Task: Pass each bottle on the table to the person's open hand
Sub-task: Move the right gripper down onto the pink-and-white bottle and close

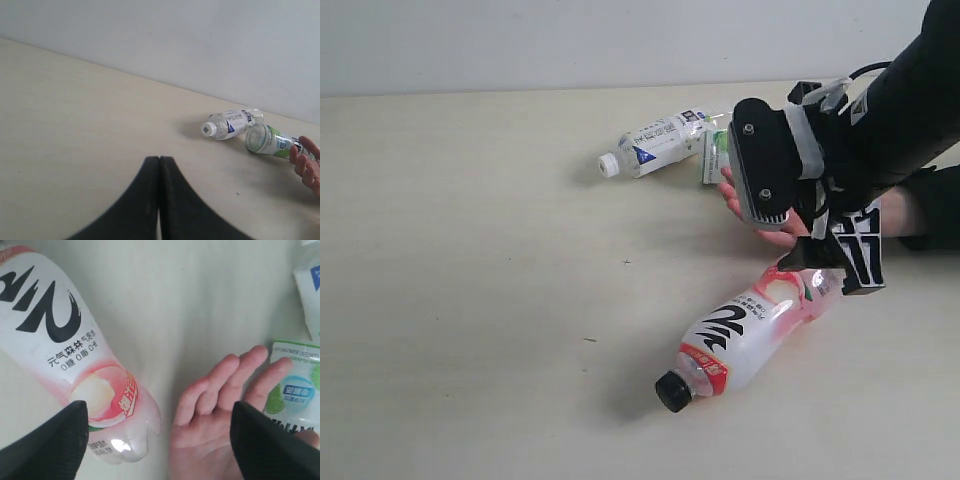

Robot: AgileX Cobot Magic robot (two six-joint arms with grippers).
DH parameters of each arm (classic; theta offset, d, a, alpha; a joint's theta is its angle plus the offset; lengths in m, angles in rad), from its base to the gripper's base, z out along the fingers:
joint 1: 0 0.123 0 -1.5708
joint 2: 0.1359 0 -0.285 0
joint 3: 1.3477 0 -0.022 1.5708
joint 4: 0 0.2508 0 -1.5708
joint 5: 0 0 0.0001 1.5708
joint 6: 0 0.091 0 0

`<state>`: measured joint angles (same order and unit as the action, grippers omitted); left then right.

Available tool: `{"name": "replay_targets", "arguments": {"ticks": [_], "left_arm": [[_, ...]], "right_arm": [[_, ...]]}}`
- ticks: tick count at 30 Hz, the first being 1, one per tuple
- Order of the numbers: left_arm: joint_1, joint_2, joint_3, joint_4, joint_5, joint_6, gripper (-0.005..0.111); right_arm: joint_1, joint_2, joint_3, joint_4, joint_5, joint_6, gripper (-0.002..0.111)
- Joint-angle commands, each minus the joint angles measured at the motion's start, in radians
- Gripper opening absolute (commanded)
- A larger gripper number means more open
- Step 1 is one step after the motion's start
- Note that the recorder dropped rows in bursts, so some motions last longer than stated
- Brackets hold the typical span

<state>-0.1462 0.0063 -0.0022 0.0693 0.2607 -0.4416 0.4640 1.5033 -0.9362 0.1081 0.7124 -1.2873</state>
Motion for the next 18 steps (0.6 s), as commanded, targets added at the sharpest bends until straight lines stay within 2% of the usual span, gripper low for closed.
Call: {"name": "replay_targets", "arguments": {"ticks": [1, 18], "left_arm": [[-0.006, -0.006, 0.002, 0.002, -0.004, 0.003, 0.000], [-0.006, -0.006, 0.002, 0.002, -0.004, 0.003, 0.000]], "right_arm": [[0.002, 0.039, 0.006, 0.000, 0.034, -0.040, 0.074], [0.002, 0.065, 0.084, 0.023, 0.006, -0.218, 0.076]]}}
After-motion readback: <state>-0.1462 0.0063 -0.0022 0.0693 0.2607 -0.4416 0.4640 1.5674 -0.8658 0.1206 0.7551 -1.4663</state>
